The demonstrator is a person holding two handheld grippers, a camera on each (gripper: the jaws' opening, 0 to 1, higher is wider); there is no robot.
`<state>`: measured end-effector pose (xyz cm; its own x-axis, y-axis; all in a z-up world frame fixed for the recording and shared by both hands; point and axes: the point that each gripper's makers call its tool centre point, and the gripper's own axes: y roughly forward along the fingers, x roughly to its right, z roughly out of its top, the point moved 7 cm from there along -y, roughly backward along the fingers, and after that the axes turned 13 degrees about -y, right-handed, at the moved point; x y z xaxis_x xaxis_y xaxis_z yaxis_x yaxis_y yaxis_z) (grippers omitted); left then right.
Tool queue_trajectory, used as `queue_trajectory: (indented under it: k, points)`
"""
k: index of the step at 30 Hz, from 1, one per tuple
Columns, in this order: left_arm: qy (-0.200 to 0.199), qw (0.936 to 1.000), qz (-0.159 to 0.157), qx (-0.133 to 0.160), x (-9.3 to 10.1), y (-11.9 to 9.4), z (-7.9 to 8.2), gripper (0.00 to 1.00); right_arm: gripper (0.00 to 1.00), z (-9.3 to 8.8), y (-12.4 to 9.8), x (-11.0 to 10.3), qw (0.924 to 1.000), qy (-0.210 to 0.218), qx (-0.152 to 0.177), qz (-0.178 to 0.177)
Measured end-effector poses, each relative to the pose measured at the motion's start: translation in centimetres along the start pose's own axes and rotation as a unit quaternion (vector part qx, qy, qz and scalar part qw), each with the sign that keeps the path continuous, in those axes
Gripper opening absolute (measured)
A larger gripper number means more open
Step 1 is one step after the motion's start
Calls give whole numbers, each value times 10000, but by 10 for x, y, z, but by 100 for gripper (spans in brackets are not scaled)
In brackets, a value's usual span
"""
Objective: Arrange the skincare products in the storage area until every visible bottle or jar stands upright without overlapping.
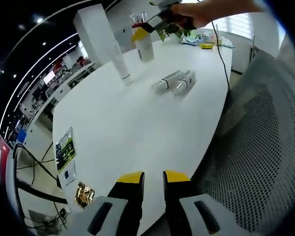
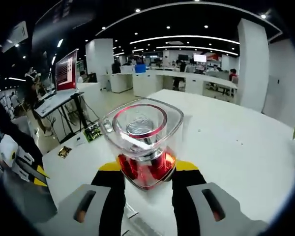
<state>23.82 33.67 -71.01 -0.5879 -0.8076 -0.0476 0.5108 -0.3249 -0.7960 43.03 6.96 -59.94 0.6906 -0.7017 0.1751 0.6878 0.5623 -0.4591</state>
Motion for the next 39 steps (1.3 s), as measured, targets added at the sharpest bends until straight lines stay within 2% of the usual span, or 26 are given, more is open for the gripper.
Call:
queue_trajectory:
  k: [3, 7, 12, 14, 15, 18, 20, 23, 27, 28, 29, 30, 31, 32, 33, 34, 35, 36, 37, 39]
  points:
    - [-4, 9996, -69, -259, 2, 3, -5, 16, 33, 1, -6, -3, 9999, -103, 76, 96]
    - [-65, 9992, -46, -381, 1, 5, -8, 16, 33, -1, -11, -8, 9990, -288, 165, 298]
    - [-144, 9993, 126, -333, -4, 3, -7, 16, 33, -9, -11, -8, 9970, -603, 177, 450]
    - [-183, 9991, 246, -295, -8, 1, -6, 16, 33, -14, -9, -5, 9971, -559, 224, 473]
    - [-206, 9987, 428, -161, -12, -2, -4, 16, 33, -24, -6, -1, 9977, -427, 208, 475]
    - [-225, 9985, 469, -174, -13, -2, -3, 16, 33, -31, -1, 3, 9981, -362, 90, 497]
    - [-108, 9984, 535, -115, -12, -4, -2, 16, 33, -32, 2, 4, 9980, -356, 23, 517]
    - [-150, 9983, 557, -105, -14, -4, -2, 16, 33, -33, 6, 7, 9976, -404, 16, 557]
    - [-89, 9979, 606, -231, -12, -5, 0, 16, 33, -33, 13, 13, 9975, -419, -30, 574]
    - [-3, 9969, 675, -415, -11, -7, -1, 16, 33, -34, 15, 15, 9974, -445, -65, 571]
    - [-85, 9966, 687, -443, -9, -6, -1, 16, 33, -34, 17, 19, 9974, -458, -85, 558]
    - [-470, 9963, 580, -429, -3, -4, -3, 16, 33, -34, 19, 21, 9974, -454, -101, 544]
    - [-645, 9953, 367, -630, 5, -3, -6, 16, 33, -34, 21, 25, 9976, -444, -124, 518]
    - [-670, 9947, 332, -700, 11, -1, -8, 15, 33, -34, 21, 26, 9976, -442, -127, 509]
    - [-295, 9973, 354, -579, 17, 6, -11, 14, 33, -33, 23, 29, 9976, -462, -136, 490]
    - [452, 9938, 248, -990, 17, 8, -15, 12, 33, -33, 24, 32, 9976, -489, -148, 472]
    - [206, 9939, 301, -1042, 16, 8, -16, 11, 33, -33, 25, 34, 9975, -506, -163, 462]
    - [-275, 9971, 354, -615, 10, 7, -10, 11, 33, -35, 28, 40, 9972, -553, -186, 467]
    - [-408, 9969, 459, -498, 4, 4, -6, 11, 33, -36, 29, 42, 9970, -585, -199, 473]
    - [-353, 9968, 464, -541, 6, 4, -7, 11, 33, -39, 33, 50, 9968, -602, -239, 476]
